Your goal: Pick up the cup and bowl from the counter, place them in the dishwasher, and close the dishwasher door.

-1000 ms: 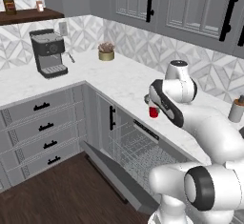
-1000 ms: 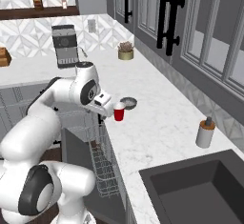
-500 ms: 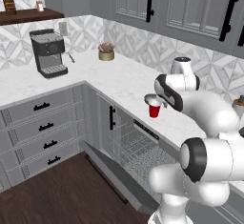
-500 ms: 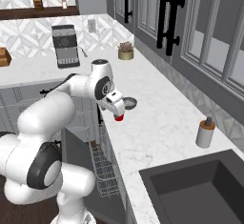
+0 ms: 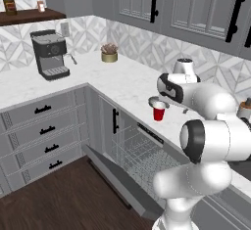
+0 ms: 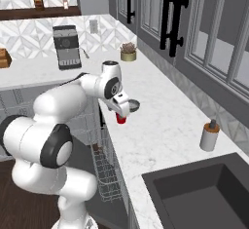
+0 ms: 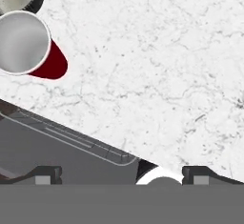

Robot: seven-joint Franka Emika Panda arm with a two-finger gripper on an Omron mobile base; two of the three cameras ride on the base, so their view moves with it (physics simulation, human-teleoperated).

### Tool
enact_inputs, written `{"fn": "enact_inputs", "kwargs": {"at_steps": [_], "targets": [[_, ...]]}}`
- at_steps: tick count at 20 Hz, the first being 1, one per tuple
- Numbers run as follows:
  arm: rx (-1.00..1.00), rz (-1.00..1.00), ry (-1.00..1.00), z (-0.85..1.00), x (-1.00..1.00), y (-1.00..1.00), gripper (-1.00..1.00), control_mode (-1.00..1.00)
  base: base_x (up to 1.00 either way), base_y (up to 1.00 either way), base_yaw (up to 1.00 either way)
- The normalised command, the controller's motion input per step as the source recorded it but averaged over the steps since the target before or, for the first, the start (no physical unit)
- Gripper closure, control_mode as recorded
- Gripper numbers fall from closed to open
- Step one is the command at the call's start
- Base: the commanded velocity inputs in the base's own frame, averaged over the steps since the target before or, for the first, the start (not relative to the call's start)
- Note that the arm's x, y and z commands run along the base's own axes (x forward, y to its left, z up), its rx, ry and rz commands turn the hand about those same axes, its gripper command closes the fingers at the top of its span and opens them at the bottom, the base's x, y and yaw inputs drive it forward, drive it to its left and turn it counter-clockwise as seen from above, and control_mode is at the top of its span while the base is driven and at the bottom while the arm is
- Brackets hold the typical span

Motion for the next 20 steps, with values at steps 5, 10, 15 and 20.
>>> {"fn": "enact_inputs", "kwargs": {"at_steps": [5, 10, 15, 20], "targets": [[0.02, -0.12, 0.04, -0.24, 0.44, 0.0, -1.0, -1.0, 0.0, 0.0, 0.0], [0.01, -0.11, 0.07, -0.01, 0.5, 0.0, -1.0, -1.0, 0.0, 0.0, 0.0], [0.01, -0.08, 0.04, -0.17, 0.44, 0.0, -1.0, -1.0, 0.0, 0.0, 0.0], [0.0, -0.07, 0.01, -0.27, 0.3, 0.0, -1.0, -1.0, 0.0, 0.0, 0.0]]}}
